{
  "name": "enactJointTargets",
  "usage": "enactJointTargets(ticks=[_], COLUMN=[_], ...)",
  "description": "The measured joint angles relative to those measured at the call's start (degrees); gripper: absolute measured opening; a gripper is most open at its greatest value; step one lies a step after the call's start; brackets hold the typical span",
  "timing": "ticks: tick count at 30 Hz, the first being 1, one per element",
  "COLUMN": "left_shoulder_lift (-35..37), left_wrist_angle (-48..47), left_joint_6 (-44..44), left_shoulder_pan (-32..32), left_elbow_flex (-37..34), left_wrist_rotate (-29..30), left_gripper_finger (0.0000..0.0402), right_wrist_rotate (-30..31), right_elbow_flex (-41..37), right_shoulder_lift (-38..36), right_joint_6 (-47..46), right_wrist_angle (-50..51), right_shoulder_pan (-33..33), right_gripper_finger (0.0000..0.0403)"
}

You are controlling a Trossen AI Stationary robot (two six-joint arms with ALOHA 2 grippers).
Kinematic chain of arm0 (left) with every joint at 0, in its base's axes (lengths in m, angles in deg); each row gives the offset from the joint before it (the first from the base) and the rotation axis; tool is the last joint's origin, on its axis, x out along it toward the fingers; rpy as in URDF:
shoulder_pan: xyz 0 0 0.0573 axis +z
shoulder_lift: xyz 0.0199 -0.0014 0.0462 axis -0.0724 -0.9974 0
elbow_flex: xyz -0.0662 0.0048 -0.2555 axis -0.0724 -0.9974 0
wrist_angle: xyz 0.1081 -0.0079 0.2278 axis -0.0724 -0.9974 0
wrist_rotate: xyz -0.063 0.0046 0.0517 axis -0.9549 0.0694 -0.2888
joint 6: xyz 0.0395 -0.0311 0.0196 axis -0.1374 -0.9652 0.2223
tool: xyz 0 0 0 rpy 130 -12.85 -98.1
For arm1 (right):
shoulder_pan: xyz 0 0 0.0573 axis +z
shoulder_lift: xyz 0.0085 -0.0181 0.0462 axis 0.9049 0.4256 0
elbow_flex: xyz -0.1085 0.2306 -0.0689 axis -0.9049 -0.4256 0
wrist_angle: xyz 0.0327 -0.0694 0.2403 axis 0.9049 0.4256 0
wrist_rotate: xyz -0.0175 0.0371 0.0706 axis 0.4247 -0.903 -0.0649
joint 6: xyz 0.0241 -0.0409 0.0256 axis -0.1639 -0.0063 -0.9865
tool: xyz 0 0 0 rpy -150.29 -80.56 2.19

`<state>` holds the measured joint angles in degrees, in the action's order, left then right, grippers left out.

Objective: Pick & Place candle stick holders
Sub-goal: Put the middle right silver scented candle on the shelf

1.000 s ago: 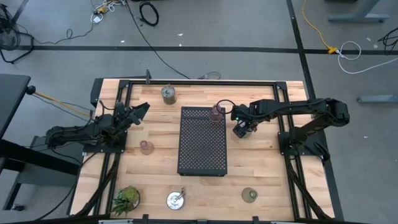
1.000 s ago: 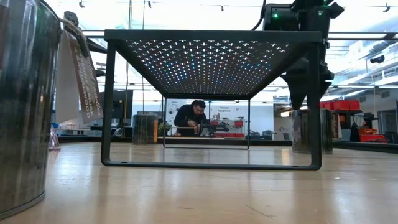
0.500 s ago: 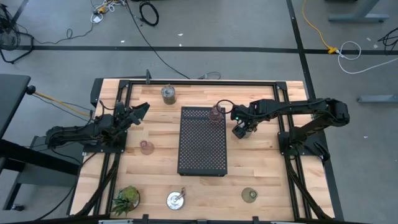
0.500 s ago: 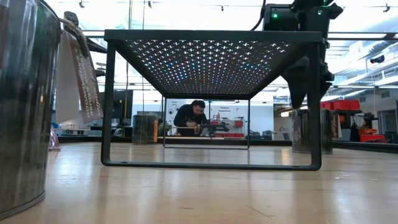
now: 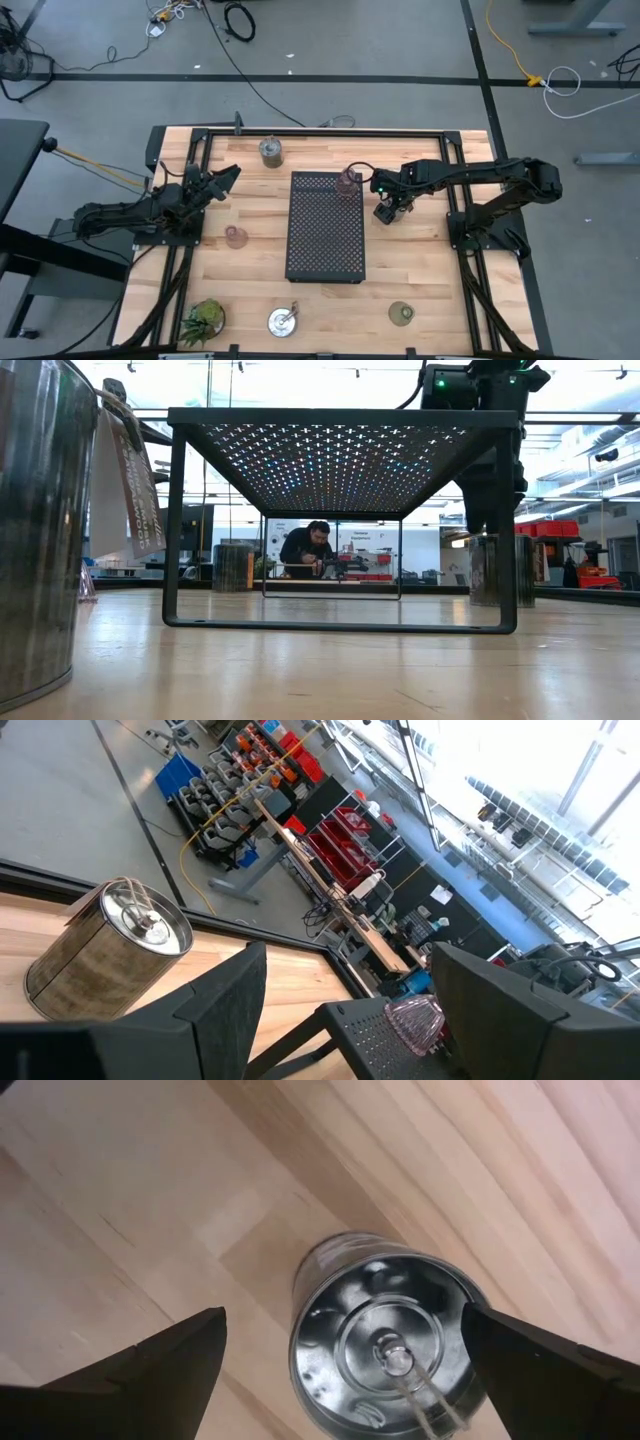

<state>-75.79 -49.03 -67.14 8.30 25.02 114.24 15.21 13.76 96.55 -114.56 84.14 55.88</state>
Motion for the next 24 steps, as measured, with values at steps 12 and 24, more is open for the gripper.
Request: enactJointTargets(ticks=[12, 24], left_shoulder_lift=[0.0, 0.0], left_wrist_angle=[-0.01, 0.0], left_joint_6=[0.0, 0.0], left_shoulder_pan=[0.01, 0.02], left_elbow_flex=[0.02, 0.0], left_wrist_rotate=[0.0, 0.0], left_gripper_finger=[0.0287, 0.0287], right_wrist_rotate=[-3.64, -2.75], right_elbow_flex=[0.0, 0.0], right_shoulder_lift=[-0.02, -0.01], right_joint_6=[2.13, 4.25], right_wrist_angle=[-0.07, -0.38], right_shoulder_pan=[0.02, 0.0], right_gripper_finger=[0.04, 0.04])
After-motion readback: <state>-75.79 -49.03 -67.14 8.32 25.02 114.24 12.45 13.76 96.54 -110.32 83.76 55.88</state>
